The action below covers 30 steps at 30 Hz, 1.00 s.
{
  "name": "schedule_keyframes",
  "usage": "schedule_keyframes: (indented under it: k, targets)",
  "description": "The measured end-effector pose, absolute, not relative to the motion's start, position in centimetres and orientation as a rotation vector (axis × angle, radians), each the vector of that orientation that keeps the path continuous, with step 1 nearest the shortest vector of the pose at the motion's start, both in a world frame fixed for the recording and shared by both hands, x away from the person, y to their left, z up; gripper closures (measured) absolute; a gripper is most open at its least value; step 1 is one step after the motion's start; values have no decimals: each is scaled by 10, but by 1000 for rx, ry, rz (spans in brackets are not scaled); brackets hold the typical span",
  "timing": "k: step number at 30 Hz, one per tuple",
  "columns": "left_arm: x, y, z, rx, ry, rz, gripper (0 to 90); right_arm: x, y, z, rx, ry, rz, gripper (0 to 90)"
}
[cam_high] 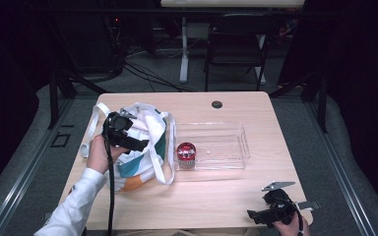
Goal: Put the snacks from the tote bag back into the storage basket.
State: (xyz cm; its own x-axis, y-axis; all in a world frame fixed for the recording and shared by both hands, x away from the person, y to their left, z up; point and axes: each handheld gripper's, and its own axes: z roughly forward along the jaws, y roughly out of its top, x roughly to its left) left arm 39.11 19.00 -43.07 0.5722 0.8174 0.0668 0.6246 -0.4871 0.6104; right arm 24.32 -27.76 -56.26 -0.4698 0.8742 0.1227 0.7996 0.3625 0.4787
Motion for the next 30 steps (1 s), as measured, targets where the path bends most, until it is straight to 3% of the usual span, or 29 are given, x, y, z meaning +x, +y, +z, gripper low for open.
schedule_keyframes:
  k: [18, 30]
  targets:
    - [335, 251, -464, 2198, 1257, 490, 2, 244, -277, -563, 1534, 2460, 731, 75]
    - [299, 268, -469, 2084, 1210, 529, 2, 252, -272, -562, 1485, 2499, 728, 75]
